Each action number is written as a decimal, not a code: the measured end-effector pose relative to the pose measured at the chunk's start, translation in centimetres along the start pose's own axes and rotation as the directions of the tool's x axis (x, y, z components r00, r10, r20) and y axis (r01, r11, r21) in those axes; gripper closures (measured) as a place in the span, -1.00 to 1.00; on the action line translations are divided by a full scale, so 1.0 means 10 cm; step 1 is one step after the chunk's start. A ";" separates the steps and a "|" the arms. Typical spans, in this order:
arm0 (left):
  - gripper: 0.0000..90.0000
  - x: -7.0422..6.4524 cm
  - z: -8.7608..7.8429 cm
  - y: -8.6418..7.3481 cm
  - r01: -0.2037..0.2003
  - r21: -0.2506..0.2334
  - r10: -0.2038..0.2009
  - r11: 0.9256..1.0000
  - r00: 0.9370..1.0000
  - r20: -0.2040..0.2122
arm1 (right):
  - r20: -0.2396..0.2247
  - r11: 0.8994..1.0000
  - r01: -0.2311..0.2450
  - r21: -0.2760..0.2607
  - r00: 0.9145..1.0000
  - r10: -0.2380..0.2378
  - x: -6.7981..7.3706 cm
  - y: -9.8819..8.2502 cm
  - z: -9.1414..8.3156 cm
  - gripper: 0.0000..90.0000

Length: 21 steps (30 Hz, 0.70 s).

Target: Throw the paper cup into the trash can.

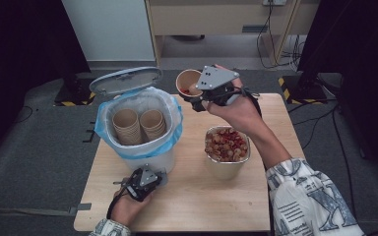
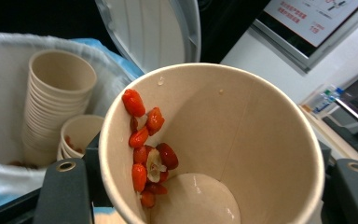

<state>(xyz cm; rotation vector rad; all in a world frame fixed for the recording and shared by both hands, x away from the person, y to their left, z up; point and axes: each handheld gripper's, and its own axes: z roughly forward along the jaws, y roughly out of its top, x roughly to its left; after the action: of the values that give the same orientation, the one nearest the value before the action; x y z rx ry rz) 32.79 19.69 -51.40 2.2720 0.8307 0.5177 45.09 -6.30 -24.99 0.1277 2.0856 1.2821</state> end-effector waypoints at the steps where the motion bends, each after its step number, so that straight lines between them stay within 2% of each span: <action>1: 1.00 0.00 0.00 0.00 0.000 0.000 0.000 1.000 1.000 0.000 | -0.009 1.000 -0.016 -0.008 1.000 0.016 0.00 0.01 0.02 -0.32; 4: 1.00 0.00 0.00 0.00 0.001 0.000 -0.001 1.000 1.000 0.000 | -0.034 0.999 -0.044 -0.027 0.998 0.043 0.02 0.05 0.08 -0.32; 14: 1.00 0.00 0.00 0.00 0.000 0.000 0.000 1.000 1.000 0.001 | -0.130 0.995 -0.088 -0.048 0.988 0.081 0.18 0.13 0.29 -0.33; 21: 1.00 0.00 0.00 0.00 -0.001 0.000 0.001 1.000 1.000 0.000 | -0.155 0.990 -0.123 -0.063 0.981 0.112 0.22 0.13 0.36 -0.33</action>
<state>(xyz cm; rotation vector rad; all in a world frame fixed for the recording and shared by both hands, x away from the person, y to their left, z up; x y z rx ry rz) 32.77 19.70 -51.41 2.2724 0.8298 0.5177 45.22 -2.03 -26.06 0.1264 2.1834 1.4781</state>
